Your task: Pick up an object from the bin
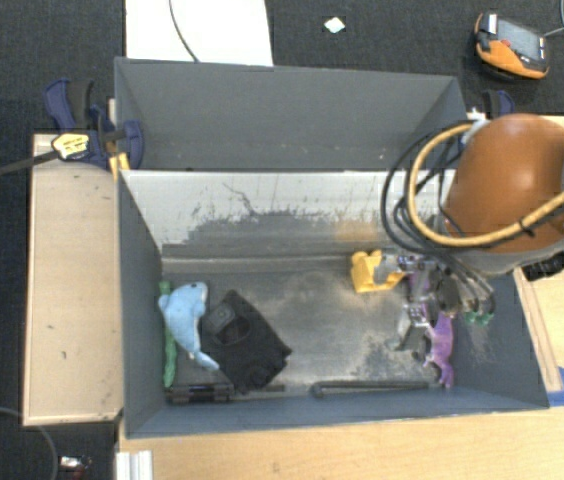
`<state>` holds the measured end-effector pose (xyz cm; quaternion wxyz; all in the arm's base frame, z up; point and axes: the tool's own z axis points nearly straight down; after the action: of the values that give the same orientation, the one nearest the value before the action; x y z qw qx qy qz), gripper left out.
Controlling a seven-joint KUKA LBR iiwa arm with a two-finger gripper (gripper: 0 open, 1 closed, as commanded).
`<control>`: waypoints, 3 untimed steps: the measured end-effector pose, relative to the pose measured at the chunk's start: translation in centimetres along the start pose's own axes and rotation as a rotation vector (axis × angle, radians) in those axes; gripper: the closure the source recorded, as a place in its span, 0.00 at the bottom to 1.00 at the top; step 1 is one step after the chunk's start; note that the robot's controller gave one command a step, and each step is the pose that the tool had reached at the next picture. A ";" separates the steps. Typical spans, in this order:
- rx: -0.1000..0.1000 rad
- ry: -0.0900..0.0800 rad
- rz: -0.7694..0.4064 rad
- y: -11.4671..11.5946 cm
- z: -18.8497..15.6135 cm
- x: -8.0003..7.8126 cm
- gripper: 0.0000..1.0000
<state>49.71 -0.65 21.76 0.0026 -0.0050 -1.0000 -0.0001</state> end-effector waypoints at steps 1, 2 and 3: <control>0.000 -0.008 0.000 0.0 -0.4 -0.2 0.00; 0.002 -0.012 -0.202 -8.1 9.7 -1.0 0.00; 0.002 -0.018 -0.237 -11.5 6.7 0.3 0.00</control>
Offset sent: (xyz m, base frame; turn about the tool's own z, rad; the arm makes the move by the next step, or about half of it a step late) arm 0.0103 -0.1198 -0.1476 -0.2909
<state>49.29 -12.16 15.07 -0.0066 0.1131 -0.9936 0.0007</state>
